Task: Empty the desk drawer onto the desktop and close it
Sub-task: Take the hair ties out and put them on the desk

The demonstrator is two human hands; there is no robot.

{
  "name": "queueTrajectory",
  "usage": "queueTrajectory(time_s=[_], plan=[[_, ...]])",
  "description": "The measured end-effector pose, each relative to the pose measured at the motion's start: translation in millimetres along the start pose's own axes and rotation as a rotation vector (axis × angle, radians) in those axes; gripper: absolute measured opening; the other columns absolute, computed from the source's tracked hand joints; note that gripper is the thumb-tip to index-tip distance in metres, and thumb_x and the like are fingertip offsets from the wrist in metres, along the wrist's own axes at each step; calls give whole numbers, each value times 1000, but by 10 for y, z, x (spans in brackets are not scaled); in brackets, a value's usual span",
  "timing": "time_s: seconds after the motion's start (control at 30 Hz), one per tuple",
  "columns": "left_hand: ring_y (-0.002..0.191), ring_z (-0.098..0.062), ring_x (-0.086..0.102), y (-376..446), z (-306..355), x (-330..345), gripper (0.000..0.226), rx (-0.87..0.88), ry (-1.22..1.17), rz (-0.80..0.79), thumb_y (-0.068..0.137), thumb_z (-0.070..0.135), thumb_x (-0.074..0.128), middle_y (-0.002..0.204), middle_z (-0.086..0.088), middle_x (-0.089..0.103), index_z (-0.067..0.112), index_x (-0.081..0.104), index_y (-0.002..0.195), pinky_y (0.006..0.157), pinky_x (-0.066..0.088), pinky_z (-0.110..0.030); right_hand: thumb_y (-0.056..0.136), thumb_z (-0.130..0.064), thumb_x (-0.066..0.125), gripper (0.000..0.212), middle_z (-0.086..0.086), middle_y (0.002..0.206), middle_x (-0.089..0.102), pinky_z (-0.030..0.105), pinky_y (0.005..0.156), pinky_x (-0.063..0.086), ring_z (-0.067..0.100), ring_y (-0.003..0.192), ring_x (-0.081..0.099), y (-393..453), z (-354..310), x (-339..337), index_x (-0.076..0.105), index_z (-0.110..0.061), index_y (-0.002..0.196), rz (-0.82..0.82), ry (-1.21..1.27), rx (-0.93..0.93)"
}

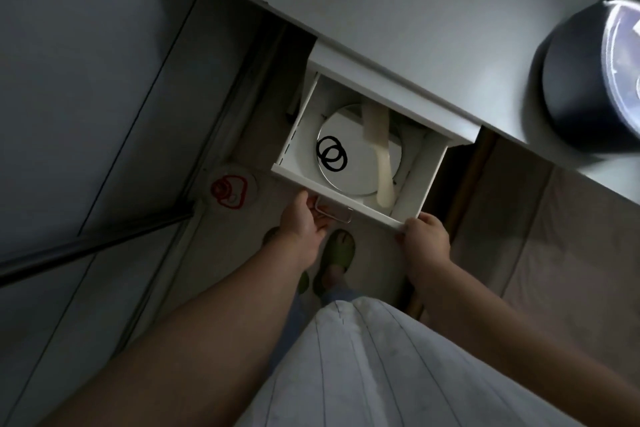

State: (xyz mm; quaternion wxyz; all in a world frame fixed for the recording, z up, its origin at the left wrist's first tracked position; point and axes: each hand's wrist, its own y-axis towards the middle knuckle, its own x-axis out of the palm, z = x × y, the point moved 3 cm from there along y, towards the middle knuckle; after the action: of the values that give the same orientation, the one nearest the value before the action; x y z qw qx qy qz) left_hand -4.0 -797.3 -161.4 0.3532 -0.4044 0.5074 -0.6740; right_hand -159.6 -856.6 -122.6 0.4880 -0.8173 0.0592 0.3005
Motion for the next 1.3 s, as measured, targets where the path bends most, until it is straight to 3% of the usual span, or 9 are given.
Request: queueTrajectory(time_s=[0.13, 0.4, 0.53, 0.73, 0.9, 1.0, 1.17, 1.23, 1.3], plan=[[78, -16, 57, -44, -34, -75, 27, 18, 32, -12, 96, 27, 38, 80, -4, 60, 15, 57, 81, 77, 42, -29, 94, -9, 46, 33, -2, 93, 53, 35, 87, 51, 18, 94, 53, -20, 101, 11, 53, -13, 126, -14, 66, 27], [76, -17, 54, -51, -102, -243, 24, -20, 29, 14, 93, 27, 41, 78, -5, 57, 15, 57, 79, 74, 41, -29, 94, -8, 47, 31, 0, 98, 53, 21, 65, 48, 9, 77, 51, -51, 268, 25, 53, -12, 124, -21, 45, 19], [78, -19, 55, -24, -106, -296, 22, -28, 62, 28, 93, 27, 43, 79, -6, 57, 15, 57, 80, 82, 40, -32, 94, -8, 48, 30, 1, 101, 54, 28, 75, 52, 11, 80, 52, -42, 306, 25, 53, -13, 123, -28, 35, 24], [77, -20, 55, -35, -178, -409, 25, -33, 84, 49, 93, 25, 41, 78, -6, 58, 13, 59, 80, 77, 42, -30, 94, -7, 49, 28, 5, 109, 56, 41, 94, 52, 22, 103, 56, -65, 458, 61, 54, -12, 120, -53, 12, 28], [79, -22, 56, -12, -172, -398, 25, -33, 110, 73, 93, 24, 41, 78, -8, 58, 12, 59, 80, 92, 39, -36, 93, -9, 50, 28, 3, 108, 56, 43, 95, 52, 21, 103, 55, -38, 461, 52, 54, -12, 121, -65, 7, 18], [81, -23, 57, -4, -160, -421, 24, -35, 122, 86, 92, 25, 41, 80, -9, 59, 11, 59, 83, 92, 40, -37, 93, -8, 50, 28, 3, 107, 55, 42, 94, 52, 22, 104, 56, -36, 460, 44, 54, -12, 121, -71, -16, 14], [81, -23, 58, -75, -36, -418, 24, -38, 267, 85, 92, 20, 40, 81, -10, 60, 10, 58, 80, 90, 41, -37, 91, -9, 52, 29, 2, 104, 56, 41, 91, 53, 23, 103, 57, -26, 414, 26, 55, -13, 120, -78, -81, -5], [83, -22, 59, -103, 72, -458, 22, -7, 423, 86, 90, 16, 41, 85, -10, 63, 10, 61, 81, 80, 46, -33, 92, -11, 53, 29, 4, 106, 59, 39, 89, 54, 23, 101, 58, -43, 388, 6, 56, -13, 120, -85, -124, -21], [90, -25, 61, -104, 239, -545, 18, 61, 613, 136, 87, 15, 45, 95, -14, 66, 11, 61, 82, 82, 50, -38, 93, -13, 52, 29, 6, 112, 60, 36, 85, 54, 21, 99, 58, -86, 343, -21, 56, -13, 121, -87, -171, -49]])
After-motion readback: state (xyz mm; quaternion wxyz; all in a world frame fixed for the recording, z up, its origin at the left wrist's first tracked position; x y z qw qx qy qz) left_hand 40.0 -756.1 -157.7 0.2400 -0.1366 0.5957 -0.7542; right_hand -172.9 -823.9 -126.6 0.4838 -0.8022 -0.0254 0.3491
